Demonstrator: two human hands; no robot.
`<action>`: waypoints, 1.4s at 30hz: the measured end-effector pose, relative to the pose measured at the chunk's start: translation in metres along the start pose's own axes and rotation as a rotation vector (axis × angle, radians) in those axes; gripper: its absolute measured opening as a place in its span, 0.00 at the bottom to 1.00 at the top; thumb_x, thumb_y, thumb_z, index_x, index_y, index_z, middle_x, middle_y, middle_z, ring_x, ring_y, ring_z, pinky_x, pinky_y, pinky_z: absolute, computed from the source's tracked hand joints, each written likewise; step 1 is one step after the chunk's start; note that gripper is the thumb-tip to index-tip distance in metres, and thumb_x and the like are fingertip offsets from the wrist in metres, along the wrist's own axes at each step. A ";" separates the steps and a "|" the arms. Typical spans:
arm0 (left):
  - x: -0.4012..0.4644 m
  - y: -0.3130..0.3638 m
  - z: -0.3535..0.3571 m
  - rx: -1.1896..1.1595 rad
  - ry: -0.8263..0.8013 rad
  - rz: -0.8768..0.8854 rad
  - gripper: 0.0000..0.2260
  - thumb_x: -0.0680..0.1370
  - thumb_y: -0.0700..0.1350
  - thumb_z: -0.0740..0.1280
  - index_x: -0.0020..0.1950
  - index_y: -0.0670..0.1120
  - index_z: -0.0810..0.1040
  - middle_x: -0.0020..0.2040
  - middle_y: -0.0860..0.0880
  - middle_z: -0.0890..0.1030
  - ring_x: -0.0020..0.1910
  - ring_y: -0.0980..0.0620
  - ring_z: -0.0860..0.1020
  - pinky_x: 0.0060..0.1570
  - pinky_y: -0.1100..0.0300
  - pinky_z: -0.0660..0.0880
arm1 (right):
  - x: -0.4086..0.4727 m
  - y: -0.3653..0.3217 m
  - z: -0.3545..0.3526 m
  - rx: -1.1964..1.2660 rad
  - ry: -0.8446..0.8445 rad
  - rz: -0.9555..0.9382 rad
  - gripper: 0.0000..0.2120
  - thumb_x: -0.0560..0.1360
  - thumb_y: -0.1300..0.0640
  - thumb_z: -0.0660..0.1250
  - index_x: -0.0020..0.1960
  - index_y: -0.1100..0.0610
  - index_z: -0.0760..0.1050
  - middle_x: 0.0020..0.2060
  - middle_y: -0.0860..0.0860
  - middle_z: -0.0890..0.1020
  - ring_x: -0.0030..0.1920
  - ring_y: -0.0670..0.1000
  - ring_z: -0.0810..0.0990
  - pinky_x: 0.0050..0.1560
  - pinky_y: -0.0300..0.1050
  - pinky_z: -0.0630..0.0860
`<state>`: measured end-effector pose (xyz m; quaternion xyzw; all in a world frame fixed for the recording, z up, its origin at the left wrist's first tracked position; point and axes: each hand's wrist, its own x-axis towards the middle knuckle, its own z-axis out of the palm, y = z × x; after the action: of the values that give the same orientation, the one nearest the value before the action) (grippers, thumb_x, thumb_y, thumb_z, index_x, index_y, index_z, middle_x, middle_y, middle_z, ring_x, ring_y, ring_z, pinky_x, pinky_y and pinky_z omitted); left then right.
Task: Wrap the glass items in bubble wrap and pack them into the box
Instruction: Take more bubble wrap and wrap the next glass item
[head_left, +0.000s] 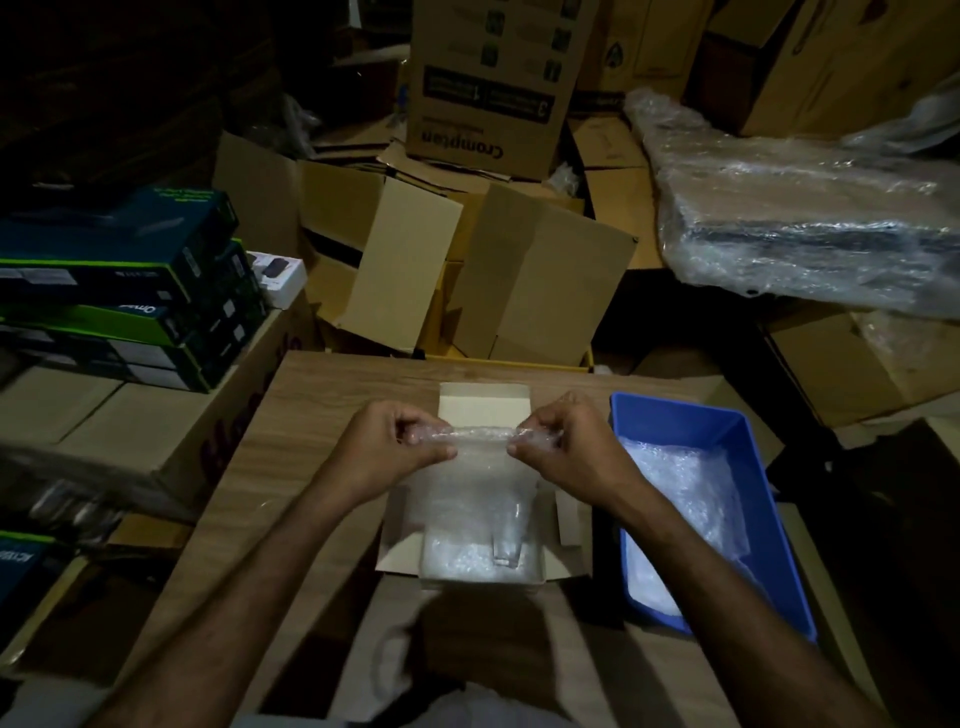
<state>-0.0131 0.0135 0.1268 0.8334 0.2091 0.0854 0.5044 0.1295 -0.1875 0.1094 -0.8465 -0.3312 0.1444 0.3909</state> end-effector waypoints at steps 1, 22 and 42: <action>0.000 0.002 -0.004 -0.016 0.022 0.028 0.07 0.69 0.47 0.80 0.45 0.50 0.85 0.43 0.50 0.85 0.44 0.54 0.83 0.46 0.55 0.82 | 0.000 -0.003 -0.007 -0.005 -0.025 -0.015 0.05 0.71 0.46 0.78 0.43 0.45 0.83 0.50 0.48 0.80 0.56 0.47 0.77 0.58 0.50 0.78; -0.019 -0.023 0.047 -0.408 0.193 -0.126 0.28 0.74 0.52 0.76 0.69 0.57 0.66 0.65 0.50 0.76 0.64 0.57 0.77 0.58 0.51 0.80 | -0.030 0.013 0.028 0.718 0.068 0.101 0.49 0.72 0.63 0.78 0.80 0.39 0.52 0.76 0.38 0.56 0.73 0.44 0.61 0.50 0.27 0.78; -0.008 -0.007 0.005 -0.196 -0.195 -0.036 0.07 0.80 0.49 0.68 0.55 0.49 0.83 0.60 0.51 0.83 0.58 0.55 0.82 0.53 0.57 0.82 | -0.019 0.017 -0.012 0.476 -0.157 0.111 0.14 0.74 0.47 0.76 0.54 0.54 0.83 0.56 0.50 0.84 0.56 0.47 0.83 0.58 0.43 0.80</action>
<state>-0.0209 0.0091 0.1187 0.7807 0.1646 0.0149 0.6027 0.1288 -0.2155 0.1045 -0.7338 -0.2701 0.3050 0.5436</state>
